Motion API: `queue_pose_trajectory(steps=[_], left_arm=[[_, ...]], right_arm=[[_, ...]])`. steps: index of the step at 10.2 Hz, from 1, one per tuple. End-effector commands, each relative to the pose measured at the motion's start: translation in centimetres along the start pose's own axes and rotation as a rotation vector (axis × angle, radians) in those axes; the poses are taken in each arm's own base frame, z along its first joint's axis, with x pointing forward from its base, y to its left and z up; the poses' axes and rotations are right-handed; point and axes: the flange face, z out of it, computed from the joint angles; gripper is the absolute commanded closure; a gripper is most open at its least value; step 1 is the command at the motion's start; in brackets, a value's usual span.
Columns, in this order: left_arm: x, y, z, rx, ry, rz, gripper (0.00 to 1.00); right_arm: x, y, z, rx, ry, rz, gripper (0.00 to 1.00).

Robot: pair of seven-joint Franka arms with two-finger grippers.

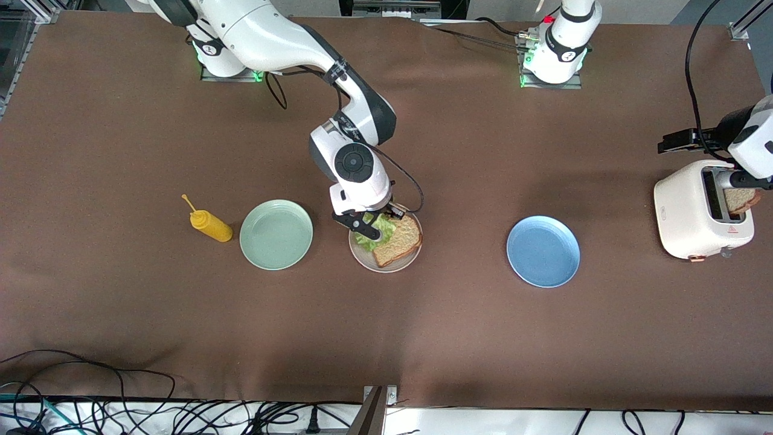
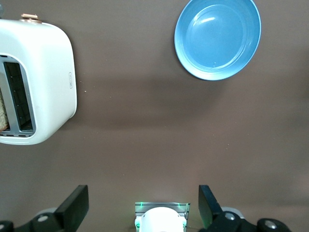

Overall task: Make sandwich on beige plate with both arms
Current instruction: 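Carry the lettuce leaf over the bread on the beige plate, then open the right gripper to drop the lettuce onto the bread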

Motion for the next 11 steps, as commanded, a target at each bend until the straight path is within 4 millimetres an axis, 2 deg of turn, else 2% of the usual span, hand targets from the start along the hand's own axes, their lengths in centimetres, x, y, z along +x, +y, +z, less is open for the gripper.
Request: queue_pose_trajectory(steps=[1, 2, 4, 5, 6, 7, 9, 11], left_arm=[[-0.3, -0.3, 0.0, 0.023, -0.013, 0.016, 0.0], [-0.3, -0.3, 0.1, 0.022, -0.014, 0.016, 0.0], [-0.4, -0.3, 0.1, 0.021, -0.017, 0.017, 0.0], [-0.4, -0.3, 0.1, 0.019, -0.018, 0.017, 0.0], [-0.4, -0.2, 0.1, 0.016, -0.018, 0.017, 0.0], [-0.5, -0.1, 0.0, 0.016, -0.018, 0.017, 0.0], [-0.4, -0.1, 0.1, 0.013, -0.02, 0.018, 0.0], [-0.4, 0.0, 0.1, 0.014, -0.02, 0.019, 0.0]], right_arm=[[0.7, -1.0, -2.3, 0.04, 0.017, 0.02, 0.0], [1.0, -0.9, -2.5, 0.034, 0.02, 0.026, 0.0], [2.0, -0.3, -4.7, 0.02, 0.04, 0.03, 0.0], [1.6, -0.3, -6.2, -0.011, 0.022, 0.022, 0.0], [1.3, -0.5, -9.2, -0.02, 0.009, 0.013, 0.0], [1.6, -0.1, -9.8, -0.048, -0.004, 0.015, 0.0], [4.0, 1.5, -13.3, -0.071, -0.019, -0.005, 0.0], [7.7, 4.8, -16.4, -0.114, -0.05, -0.093, 0.0]])
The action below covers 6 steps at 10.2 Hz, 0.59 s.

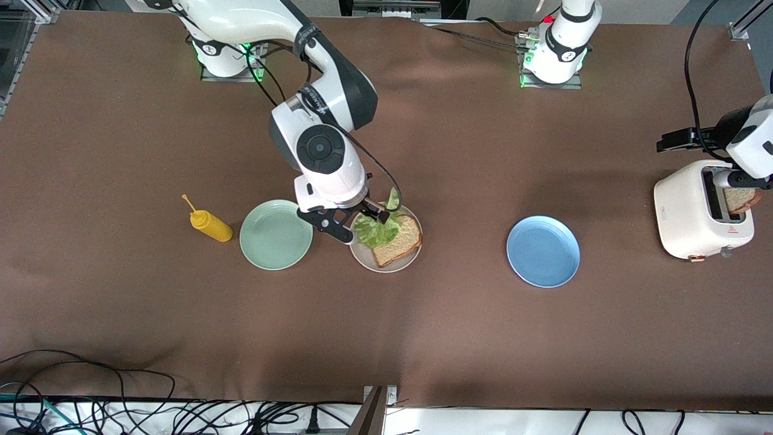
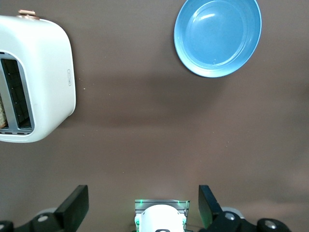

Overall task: Make sandwich on beige plate with both arms
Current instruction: 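Open the right gripper to drop the lettuce onto the bread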

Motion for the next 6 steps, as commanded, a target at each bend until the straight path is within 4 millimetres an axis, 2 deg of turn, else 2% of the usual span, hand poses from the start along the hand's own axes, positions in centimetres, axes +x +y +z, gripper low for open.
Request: queue_pose_trajectory(steps=[1, 2, 3, 5, 6], left_arm=[[-0.4, 0.1, -0.1, 0.014, -0.007, 0.02, 0.0], [-0.4, 0.0, -0.1, 0.013, -0.01, 0.019, 0.0], [-0.4, 0.1, -0.1, 0.014, -0.012, 0.02, 0.0], [-0.4, 0.1, 0.0, 0.013, -0.013, 0.02, 0.0], [-0.4, 0.1, 0.0, 0.013, -0.015, 0.02, 0.0]], right_arm=[[4.2, 5.1, -4.8, -0.035, -0.05, -0.119, 0.0], [5.8, 7.4, -6.6, -0.073, -0.035, -0.213, 0.0], [7.5, 9.9, -7.6, -0.132, -0.032, -0.285, 0.0], [8.8, 12.3, -7.8, -0.188, -0.087, -0.395, 0.0], [9.1, 12.8, -7.8, -0.199, -0.098, -0.415, 0.0]])
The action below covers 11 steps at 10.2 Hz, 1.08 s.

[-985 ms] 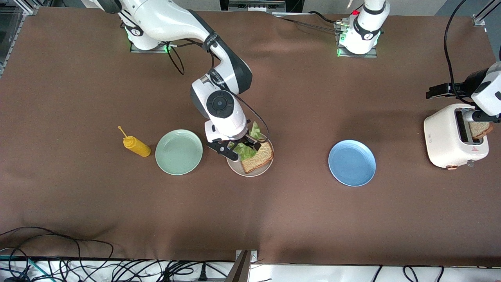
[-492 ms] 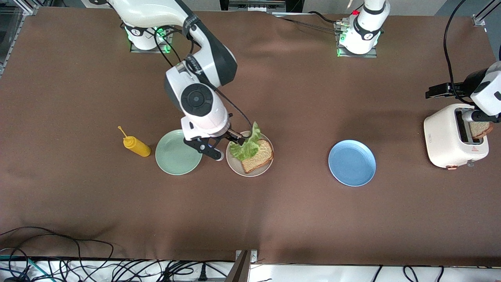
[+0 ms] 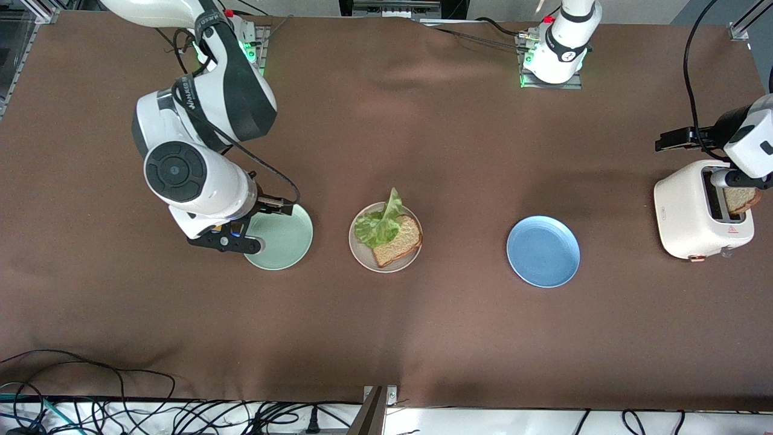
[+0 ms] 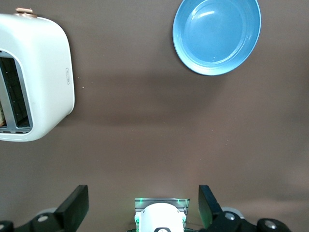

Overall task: Make sandwich on beige plate with both arms
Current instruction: 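Move the right gripper back toward the yellow mustard bottle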

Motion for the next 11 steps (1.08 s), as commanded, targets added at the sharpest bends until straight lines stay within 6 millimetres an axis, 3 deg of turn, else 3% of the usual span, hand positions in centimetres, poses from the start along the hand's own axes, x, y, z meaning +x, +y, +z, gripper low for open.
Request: queue_pose_trajectory(steps=[1, 3, 6, 8, 11], left_arm=[[-0.4, -0.1, -0.1, 0.013, -0.008, 0.016, 0.0], [-0.4, -0.2, -0.1, 0.013, -0.008, 0.014, 0.0], [-0.4, 0.5, -0.7, 0.027, 0.005, 0.028, 0.0], [-0.2, 1.2, -1.0, 0.036, 0.015, 0.04, 0.0], [-0.1, 1.8, -1.3, 0.038, 0.027, 0.049, 0.0]], right_arm=[[-0.6, 0.8, 0.1, -0.053, -0.031, -0.07, 0.0], [-0.3, 1.9, -0.5, -0.051, -0.025, -0.068, 0.0], [-0.7, 2.1, -1.5, -0.05, -0.009, -0.144, 0.0], [0.2, 5.2, -2.5, -0.11, 0.019, -0.257, 0.0], [2.3, 10.8, -1.5, -0.128, -0.014, -0.425, 0.0]])
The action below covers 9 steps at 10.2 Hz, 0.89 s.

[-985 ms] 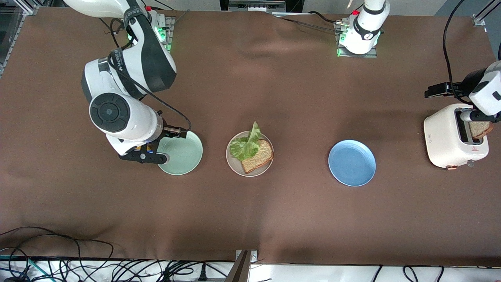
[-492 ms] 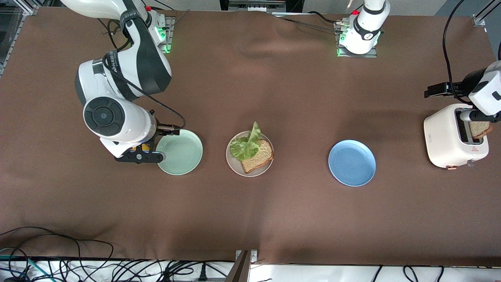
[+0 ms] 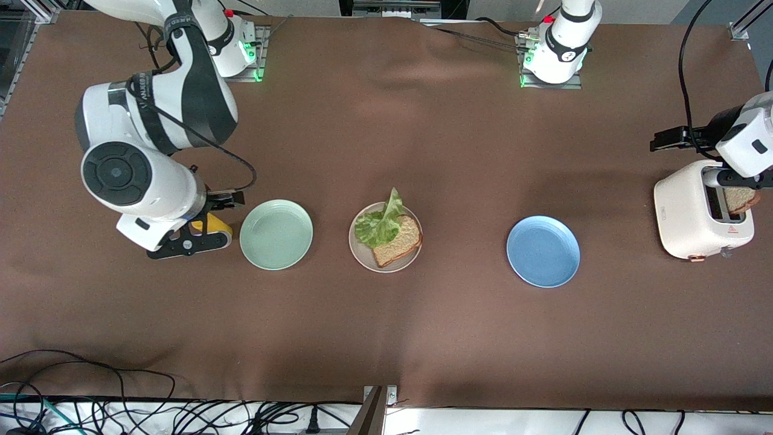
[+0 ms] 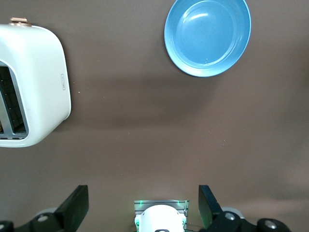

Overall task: Make sandwich on beige plate with both arms
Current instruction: 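Move the right gripper back toward the yellow mustard bottle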

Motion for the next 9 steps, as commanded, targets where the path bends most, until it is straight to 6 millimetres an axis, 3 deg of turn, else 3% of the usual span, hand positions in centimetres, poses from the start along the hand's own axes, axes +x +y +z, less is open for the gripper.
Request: queue_pose_trajectory(steps=[1, 2, 4, 7, 9], left_arm=[[-0.3, -0.1, -1.2, 0.021, 0.023, 0.016, 0.0], [-0.3, 0.3, -2.2, 0.026, 0.043, 0.02, 0.0], [0.1, 1.0, -2.1, 0.037, 0.04, 0.031, 0.0], [-0.3, 3.5, -2.2, 0.126, 0.039, 0.065, 0.0], [-0.3, 3.9, -2.4, 0.119, 0.038, 0.069, 0.0]], right_arm=[[-0.7, 3.3, 1.4, -0.007, -0.02, -0.109, 0.0], [-1.2, 4.8, 2.3, -0.001, -0.002, -0.128, 0.0], [-3.2, 8.9, 6.0, 0.031, 0.052, -0.212, 0.0], [-8.2, 13.2, 10.6, 0.072, 0.111, -0.457, 0.0], [-9.1, 15.4, 13.4, 0.162, 0.132, -0.555, 0.0]])
